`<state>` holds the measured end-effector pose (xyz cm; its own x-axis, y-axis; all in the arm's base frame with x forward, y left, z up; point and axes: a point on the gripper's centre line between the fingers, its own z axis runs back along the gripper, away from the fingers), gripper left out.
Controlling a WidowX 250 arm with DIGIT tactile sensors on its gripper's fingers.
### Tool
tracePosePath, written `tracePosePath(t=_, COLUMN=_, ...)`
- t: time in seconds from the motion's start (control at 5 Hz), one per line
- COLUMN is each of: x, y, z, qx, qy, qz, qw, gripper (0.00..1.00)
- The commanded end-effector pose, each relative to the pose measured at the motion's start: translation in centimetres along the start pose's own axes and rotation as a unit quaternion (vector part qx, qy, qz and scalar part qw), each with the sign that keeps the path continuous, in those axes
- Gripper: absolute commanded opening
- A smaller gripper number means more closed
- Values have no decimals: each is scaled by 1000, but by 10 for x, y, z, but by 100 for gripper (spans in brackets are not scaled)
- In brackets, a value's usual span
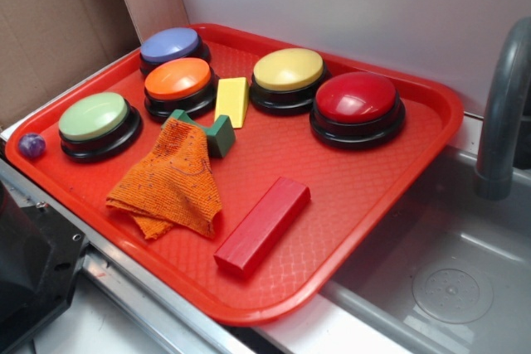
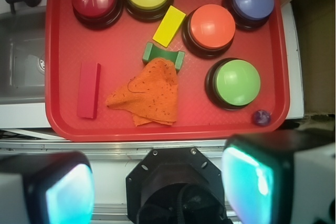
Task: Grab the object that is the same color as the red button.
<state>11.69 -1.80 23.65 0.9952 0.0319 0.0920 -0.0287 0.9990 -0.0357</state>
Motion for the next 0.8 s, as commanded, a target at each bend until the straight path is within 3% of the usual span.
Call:
tracePosePath(t=0.0, x=0, y=0, z=0, qx=0, qy=0, qz=0, qw=1000, gripper=100)
tracePosePath(t=0.4, x=17, y=-16, z=-31, qx=-23, qy=12, qz=14, qw=1000, gripper=100)
tracePosePath(t=0.6, x=25, y=-27, z=-50, qx=-28, qy=1, qz=32, qw=999, gripper=100)
